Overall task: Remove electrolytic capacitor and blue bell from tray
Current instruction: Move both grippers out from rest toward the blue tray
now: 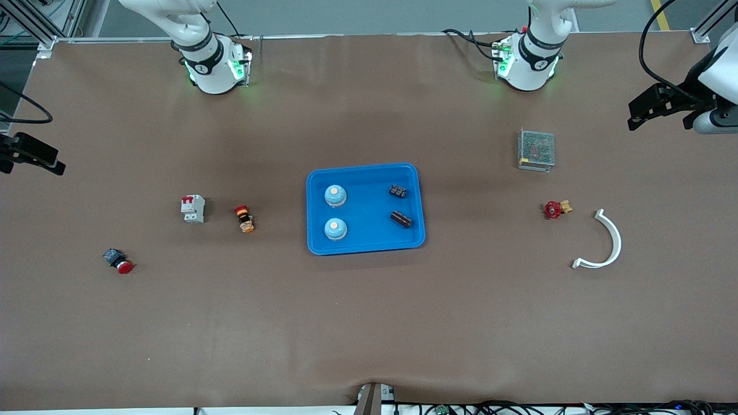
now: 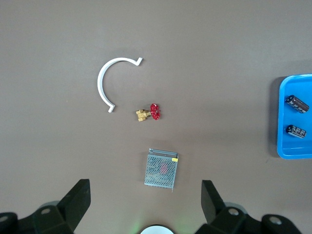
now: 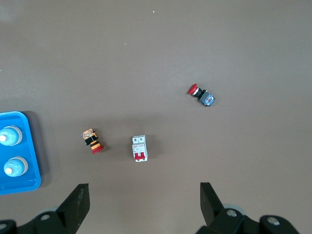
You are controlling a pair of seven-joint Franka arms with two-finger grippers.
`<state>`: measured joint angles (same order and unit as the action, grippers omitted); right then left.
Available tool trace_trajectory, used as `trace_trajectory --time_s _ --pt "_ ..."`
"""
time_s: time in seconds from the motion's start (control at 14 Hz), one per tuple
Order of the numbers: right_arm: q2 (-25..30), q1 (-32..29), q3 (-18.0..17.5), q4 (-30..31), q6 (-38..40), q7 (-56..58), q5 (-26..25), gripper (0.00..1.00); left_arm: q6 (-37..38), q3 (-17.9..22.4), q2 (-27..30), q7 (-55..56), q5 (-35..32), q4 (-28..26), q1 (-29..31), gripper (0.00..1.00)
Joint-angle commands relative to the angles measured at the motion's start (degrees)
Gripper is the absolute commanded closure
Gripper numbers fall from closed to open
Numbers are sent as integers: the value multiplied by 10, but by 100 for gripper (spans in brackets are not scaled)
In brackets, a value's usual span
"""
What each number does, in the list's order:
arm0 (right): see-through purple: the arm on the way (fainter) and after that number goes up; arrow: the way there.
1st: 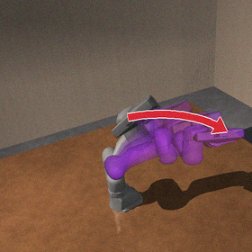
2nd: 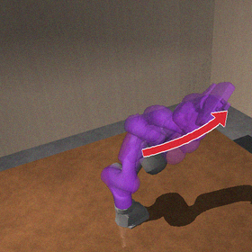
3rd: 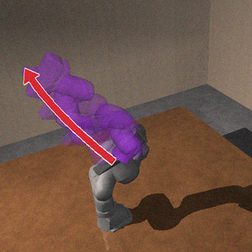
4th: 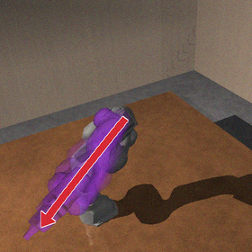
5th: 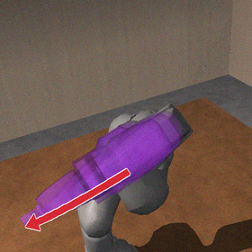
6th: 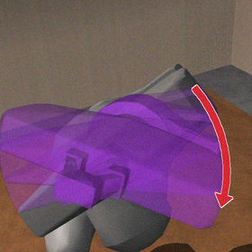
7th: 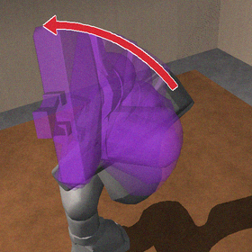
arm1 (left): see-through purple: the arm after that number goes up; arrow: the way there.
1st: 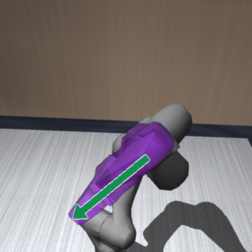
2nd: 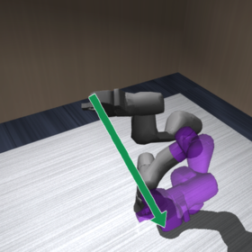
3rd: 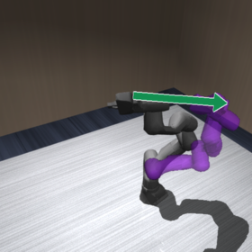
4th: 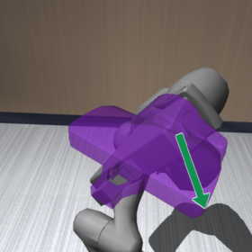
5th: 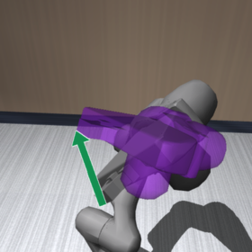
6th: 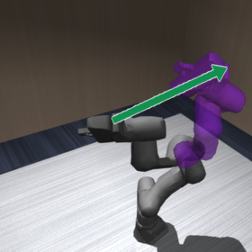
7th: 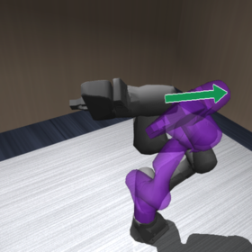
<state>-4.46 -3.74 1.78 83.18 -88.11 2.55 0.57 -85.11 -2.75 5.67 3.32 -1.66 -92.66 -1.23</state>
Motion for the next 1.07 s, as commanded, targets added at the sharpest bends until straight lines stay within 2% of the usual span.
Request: trace_trajectory --time_s 0.0,0.57,0.72,1.0 --pt "-1 -10 -6 -5 0 0 -2 0 6 0 -6 4 9 10 4 0" --pt "-5 -7 -6 9 0 -3 12 0 6 0 -21 4 1 28 -1 0" --pt "-5 -7 -6 26 -10 -3 14 0 6 1 -40 -3 1 43 3 0" --pt "-3 -3 -6 69 -54 -16 26 0 9 1 -54 3 8 35 4 0"
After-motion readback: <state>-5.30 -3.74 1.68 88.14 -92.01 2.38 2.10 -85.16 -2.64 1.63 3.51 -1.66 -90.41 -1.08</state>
